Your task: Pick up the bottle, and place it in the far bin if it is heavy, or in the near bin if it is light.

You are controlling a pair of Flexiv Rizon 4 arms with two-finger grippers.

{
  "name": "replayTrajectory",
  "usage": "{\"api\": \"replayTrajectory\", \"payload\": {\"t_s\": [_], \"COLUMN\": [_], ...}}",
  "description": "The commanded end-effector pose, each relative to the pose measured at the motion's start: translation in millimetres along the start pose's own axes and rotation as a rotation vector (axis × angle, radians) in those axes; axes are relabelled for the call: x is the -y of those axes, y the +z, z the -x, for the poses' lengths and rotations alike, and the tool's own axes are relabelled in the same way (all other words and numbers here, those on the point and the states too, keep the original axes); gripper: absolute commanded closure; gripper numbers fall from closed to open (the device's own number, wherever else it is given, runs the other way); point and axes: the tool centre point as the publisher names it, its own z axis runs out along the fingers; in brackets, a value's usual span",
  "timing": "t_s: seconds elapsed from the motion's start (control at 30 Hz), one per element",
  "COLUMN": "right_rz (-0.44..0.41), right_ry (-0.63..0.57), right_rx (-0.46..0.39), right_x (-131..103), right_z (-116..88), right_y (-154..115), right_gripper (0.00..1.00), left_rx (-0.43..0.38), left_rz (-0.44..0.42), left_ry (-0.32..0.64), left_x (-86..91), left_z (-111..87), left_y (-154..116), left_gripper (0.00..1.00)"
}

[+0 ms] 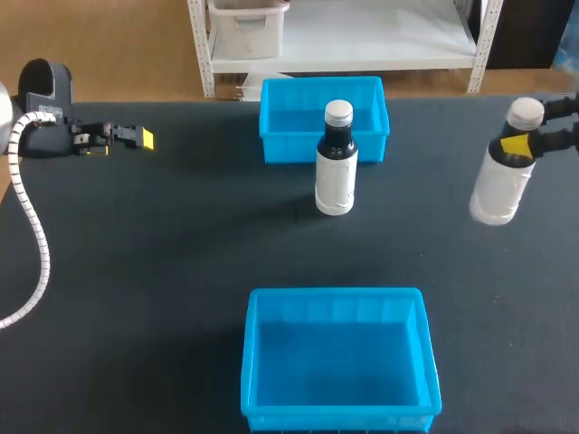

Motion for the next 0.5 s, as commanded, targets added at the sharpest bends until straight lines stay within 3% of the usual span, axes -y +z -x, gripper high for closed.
{"api": "replayTrajectory", "payload": {"t_s": [0.03,0.5], "right_rz": [0.042,0.07], "right_ry": [-0.014,-0.038], "right_rx": [0.008,0.016], "right_x": [28,71], "right_z": [7,37], "right_y": [17,70], "right_gripper": [1.0,1.0], "left_rx": [0.0,0.0], "left_rz": [0.0,0.0], "left_ry": [0.0,0.0], "left_x": [0.0,0.0], "left_z": [0.0,0.0], "left_y": [0,0], "left_gripper": [0.0,0.0]}}
